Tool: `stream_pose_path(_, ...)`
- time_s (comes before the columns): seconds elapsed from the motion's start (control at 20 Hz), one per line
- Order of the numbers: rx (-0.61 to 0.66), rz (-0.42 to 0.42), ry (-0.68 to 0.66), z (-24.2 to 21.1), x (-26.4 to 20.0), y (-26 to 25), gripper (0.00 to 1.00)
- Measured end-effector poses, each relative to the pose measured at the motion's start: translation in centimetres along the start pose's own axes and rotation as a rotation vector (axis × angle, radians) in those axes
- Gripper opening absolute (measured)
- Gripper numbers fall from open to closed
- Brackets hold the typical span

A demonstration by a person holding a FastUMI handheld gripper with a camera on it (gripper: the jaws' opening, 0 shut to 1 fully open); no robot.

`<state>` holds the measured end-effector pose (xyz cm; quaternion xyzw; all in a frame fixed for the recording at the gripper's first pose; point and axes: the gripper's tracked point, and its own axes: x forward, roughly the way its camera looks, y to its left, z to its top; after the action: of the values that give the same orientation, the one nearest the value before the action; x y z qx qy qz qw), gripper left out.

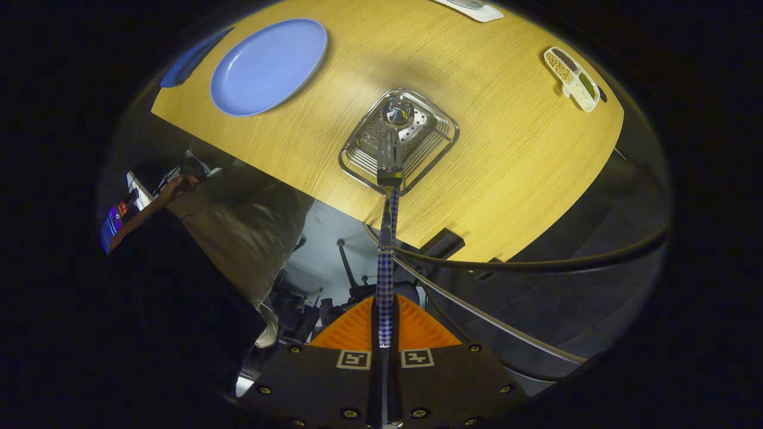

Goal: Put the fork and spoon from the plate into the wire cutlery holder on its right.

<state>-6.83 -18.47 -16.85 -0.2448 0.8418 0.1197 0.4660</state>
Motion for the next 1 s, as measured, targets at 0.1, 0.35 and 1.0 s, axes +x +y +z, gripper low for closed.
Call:
stream_pose_path(0.1,-0.01,-0.003,0.037,0.5,0.0,-0.5,0.04)
stream_pose_path(0.35,-0.024,-0.008,0.097,2.3,0.1,-1.7,0.06)
stream_pose_path(1.0,-0.011,0.061,0.091,3.0,-0.5,-2.0,0.42)
